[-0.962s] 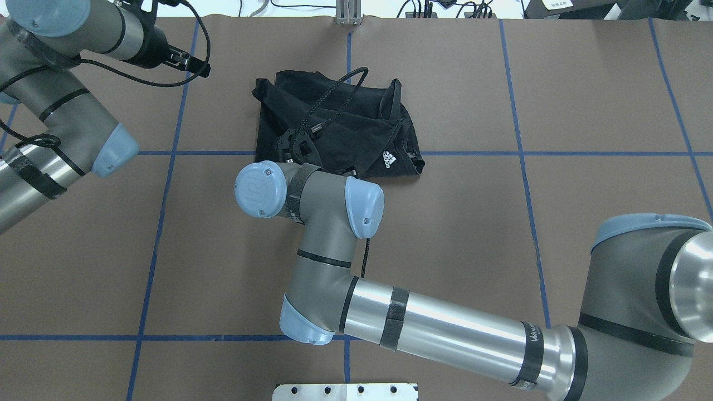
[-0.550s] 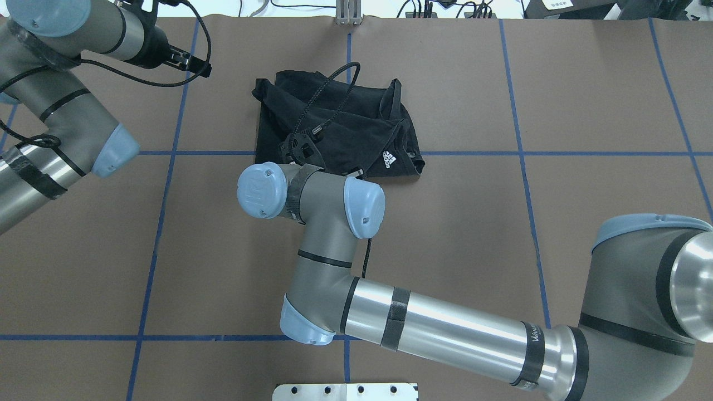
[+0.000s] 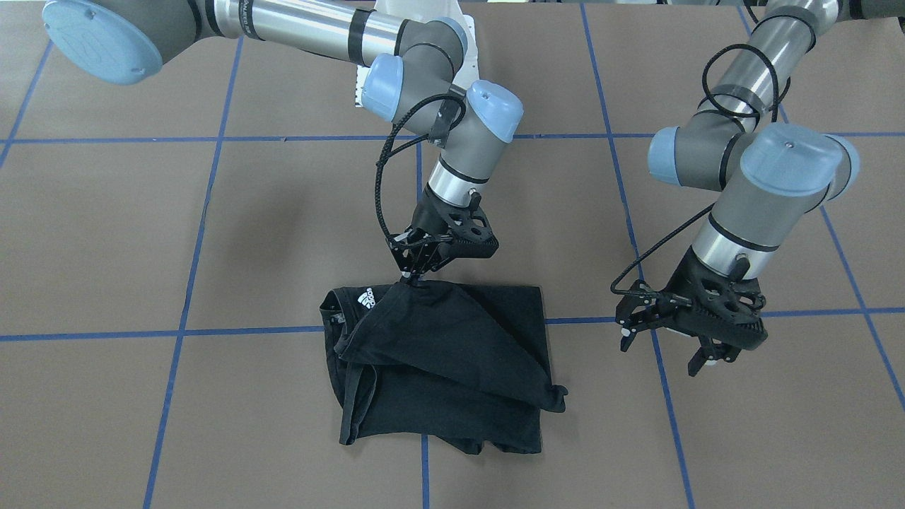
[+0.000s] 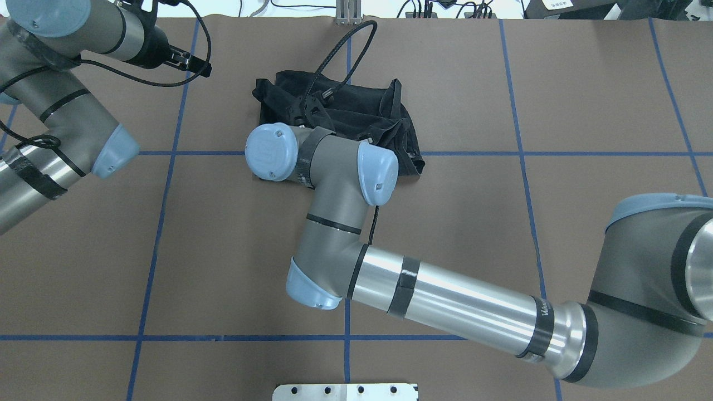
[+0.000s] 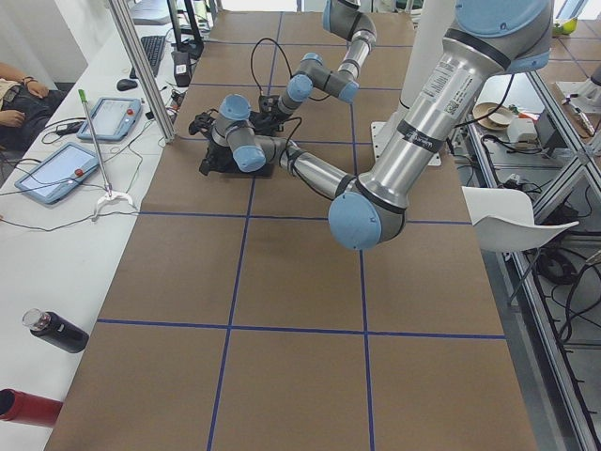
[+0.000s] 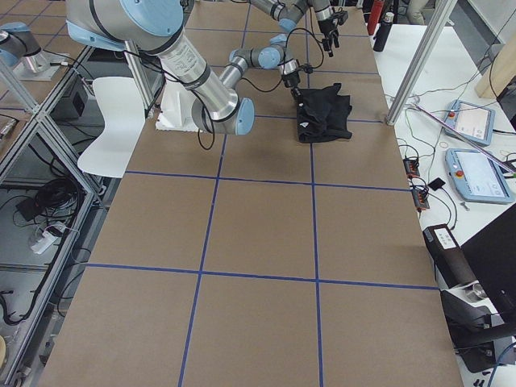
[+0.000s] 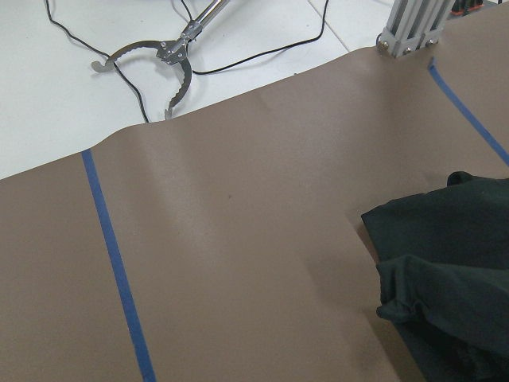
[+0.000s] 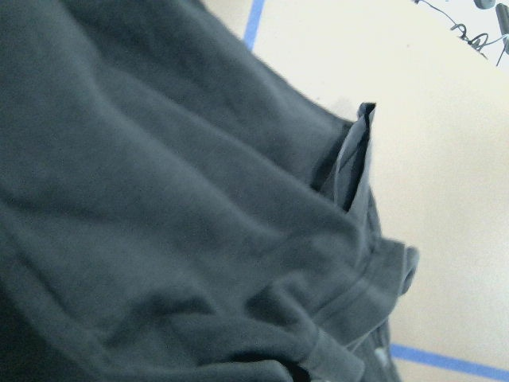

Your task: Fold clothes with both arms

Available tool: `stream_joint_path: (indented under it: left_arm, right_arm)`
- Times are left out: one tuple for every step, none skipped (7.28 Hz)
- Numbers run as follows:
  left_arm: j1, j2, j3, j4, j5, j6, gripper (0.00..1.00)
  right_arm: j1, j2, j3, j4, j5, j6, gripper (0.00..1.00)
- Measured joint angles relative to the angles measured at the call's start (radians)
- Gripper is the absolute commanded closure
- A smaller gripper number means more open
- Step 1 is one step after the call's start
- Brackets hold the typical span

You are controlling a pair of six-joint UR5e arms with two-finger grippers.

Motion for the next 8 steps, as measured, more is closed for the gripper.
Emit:
stream_joint_path:
  left_arm:
    - [0.0,0.0,-0.001,0.0,0.0,-0.002,0.0]
    - [0.0,0.001,-0.002,0.0,0.0,-0.005,0.0]
    - [0.0,0.001,-0.004,0.0,0.0,-0.007,0.0]
    - [0.0,0.001,-0.007,0.002,0.0,-0.007,0.0]
    - [0.0,0.001,-0.012,0.004,0.0,-0.01,0.0]
    - [0.0,0.001,-0.015,0.006,0.0,-0.017,0.0]
    - [0.0,0.001,-0.017,0.006,0.0,-0.022,0.0]
    - [0.0,0.001,-0.019,0.007,0.0,-0.025,0.0]
  right_arm:
    - [0.047,-0.002,-0.019,0.047,0.0,0.0,1.0]
    - [0.091,-0.003,-0.063,0.112,-0.003,0.003,1.0]
    - [0.128,-0.003,-0.12,0.188,-0.015,0.005,1.0]
    - [0.158,-0.003,-0.19,0.273,-0.037,0.005,1.0]
    - [0.18,-0.003,-0.262,0.356,-0.059,0.007,1.0]
    - [0.194,-0.003,-0.322,0.422,-0.081,0.01,0.01]
    - [0.201,0.001,-0.354,0.462,-0.091,0.019,0.0]
    - [0.205,0.013,-0.366,0.479,-0.081,0.038,0.0]
